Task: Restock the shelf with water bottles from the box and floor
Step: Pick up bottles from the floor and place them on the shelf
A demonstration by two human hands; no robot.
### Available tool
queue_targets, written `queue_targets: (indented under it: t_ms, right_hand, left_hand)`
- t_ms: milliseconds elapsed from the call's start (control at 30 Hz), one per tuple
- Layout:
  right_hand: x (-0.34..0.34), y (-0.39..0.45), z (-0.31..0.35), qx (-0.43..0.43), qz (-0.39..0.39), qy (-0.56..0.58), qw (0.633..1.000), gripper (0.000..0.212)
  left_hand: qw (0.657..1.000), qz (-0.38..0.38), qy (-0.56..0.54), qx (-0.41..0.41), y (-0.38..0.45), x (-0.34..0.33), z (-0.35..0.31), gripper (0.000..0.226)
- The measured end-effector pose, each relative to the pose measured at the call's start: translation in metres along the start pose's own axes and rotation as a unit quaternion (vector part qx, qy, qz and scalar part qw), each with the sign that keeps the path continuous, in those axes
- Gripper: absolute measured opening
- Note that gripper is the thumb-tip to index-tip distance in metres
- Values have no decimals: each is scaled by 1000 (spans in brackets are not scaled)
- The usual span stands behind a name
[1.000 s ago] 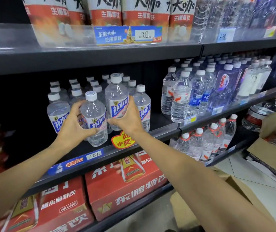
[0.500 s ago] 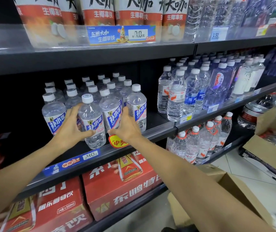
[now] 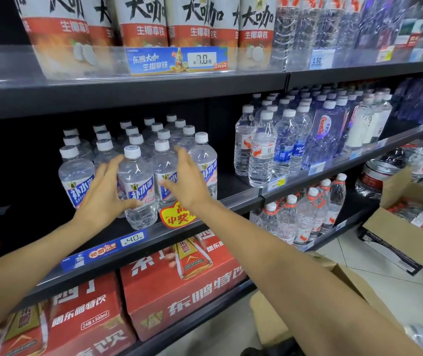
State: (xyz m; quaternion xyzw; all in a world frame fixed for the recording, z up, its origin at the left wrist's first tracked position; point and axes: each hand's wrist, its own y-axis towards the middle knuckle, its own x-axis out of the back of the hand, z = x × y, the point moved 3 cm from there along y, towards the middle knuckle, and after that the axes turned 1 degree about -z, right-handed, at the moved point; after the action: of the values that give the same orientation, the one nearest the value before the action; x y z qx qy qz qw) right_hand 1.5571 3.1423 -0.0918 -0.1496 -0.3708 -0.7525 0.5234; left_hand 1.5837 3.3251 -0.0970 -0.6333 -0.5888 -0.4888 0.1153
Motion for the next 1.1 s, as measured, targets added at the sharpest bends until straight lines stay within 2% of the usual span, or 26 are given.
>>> queue_targets:
  t_ms: [67,167,333,567,700,800,867,967,1100]
  right_hand:
    - [10,5,10,63,3,-59,996,88]
    - [20,15,16,114,28,-162,980,99]
    - [28,24,12,137,27,-267,954,85]
    - [37,25,0,138,4,-335,932,87]
    - [40,18,-2,135,49,-344,928,99]
    - [42,8,-1,134,84,-347,925,98]
    - [42,-1,1,126,93,-349,924,92]
    - [41,-16,11,126,106,-360,918,69]
    - [36,-42,36,156,116,-366,910,46]
  left_hand:
    - [1000,1,-4,7,1,1,-1,112]
    - [1000,6,-1,14,2,-1,-6,109]
    - [1000,-15,17,16,3,-6,-14,108]
    - [1000,-15,19,6,9,-21,-22,110]
    - [999,-27,41,11,3,-23,-32,104]
    - [999,-8,40,3,-5,-18,-29,100]
    - [999,17,50,-7,-12,-13,-27,97]
    - [993,60,103,-14,-25,0,-28,91]
    - [979,100,177,-28,-47,31,-27,67]
